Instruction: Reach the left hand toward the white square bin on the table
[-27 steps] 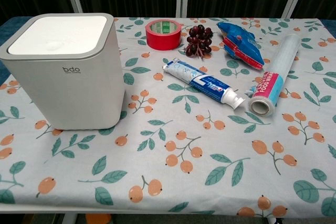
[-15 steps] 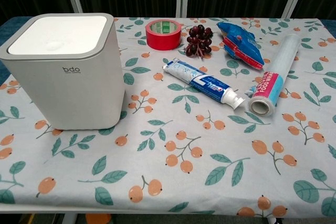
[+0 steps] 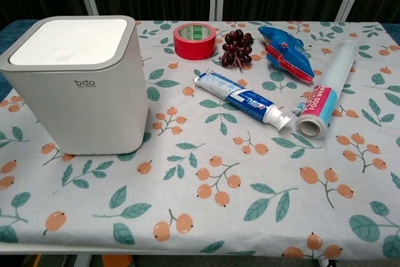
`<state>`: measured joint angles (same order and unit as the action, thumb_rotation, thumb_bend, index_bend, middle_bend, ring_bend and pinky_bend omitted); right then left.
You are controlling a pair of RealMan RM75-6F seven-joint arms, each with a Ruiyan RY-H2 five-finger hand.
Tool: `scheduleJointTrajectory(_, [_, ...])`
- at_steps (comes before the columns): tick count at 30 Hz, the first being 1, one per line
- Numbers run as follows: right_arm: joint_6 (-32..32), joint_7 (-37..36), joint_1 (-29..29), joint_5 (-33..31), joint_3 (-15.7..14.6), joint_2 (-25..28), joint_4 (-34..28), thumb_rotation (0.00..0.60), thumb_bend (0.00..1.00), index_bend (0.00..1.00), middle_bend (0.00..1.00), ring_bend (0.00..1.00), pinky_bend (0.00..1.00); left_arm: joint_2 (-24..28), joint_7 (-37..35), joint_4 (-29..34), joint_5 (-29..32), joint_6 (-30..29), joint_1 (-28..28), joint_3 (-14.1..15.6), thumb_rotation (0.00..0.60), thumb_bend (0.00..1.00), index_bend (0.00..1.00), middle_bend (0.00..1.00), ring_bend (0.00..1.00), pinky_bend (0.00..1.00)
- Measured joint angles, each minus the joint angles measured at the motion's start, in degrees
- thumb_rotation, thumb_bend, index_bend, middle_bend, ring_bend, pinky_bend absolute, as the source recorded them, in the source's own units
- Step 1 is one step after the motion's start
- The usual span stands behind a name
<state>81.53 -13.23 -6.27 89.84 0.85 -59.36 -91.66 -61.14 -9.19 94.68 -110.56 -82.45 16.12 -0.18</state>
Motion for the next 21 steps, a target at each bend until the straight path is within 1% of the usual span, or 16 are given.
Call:
scheduleJointTrajectory(6, [-0.1, -0.2, 0.0, -0.2, 0.0, -0.1, 0.3, 0.6, 0.3, 0.0, 0.0, 0.0, 0.0, 0.9, 0.9, 2.4, -1.8, 8.1, 5.7, 0.7, 0.6, 0.09, 0.17, 0.12, 0.11, 0.0])
scheduleJointTrajectory(10, [-0.3, -0.5, 0.0, -0.3, 0.0, -0.3, 0.6, 0.6, 0.3, 0.0, 0.0, 0.0, 0.0, 0.9, 1.6, 3.2, -1.1, 12.5, 8.1, 1.1, 0.6, 0.09, 0.2, 0.16, 0.11, 0.0])
scheduleJointTrajectory(15, [-0.4, -0.7, -0.1, -0.4, 0.0, -0.4, 0.9, 0.6, 0.3, 0.0, 0.0, 0.0, 0.0, 0.7, 4.4, 4.6, 1.7, 17.6, 9.9, 1.9, 0.6, 0.09, 0.26, 0.23, 0.17, 0.01])
scheduleJointTrajectory(18, [-0.5, -0.8, -0.2, -0.4, 0.0, -0.3, 1.0, 0.6, 0.3, 0.0, 0.0, 0.0, 0.0, 1.1, 5.3, 6.2, 2.9, 18.6, 10.3, 2.3, 0.6, 0.09, 0.27, 0.24, 0.18, 0.01])
scheduleJointTrajectory(21, [-0.2, -0.7, -0.2, -0.3, 0.1, -0.3, 1.0, 0.6, 0.3, 0.0, 0.0, 0.0, 0.0, 1.2, 5.8, 6.4, 2.9, 16.3, 9.9, 2.1, 0.6, 0.09, 0.27, 0.22, 0.17, 0.01])
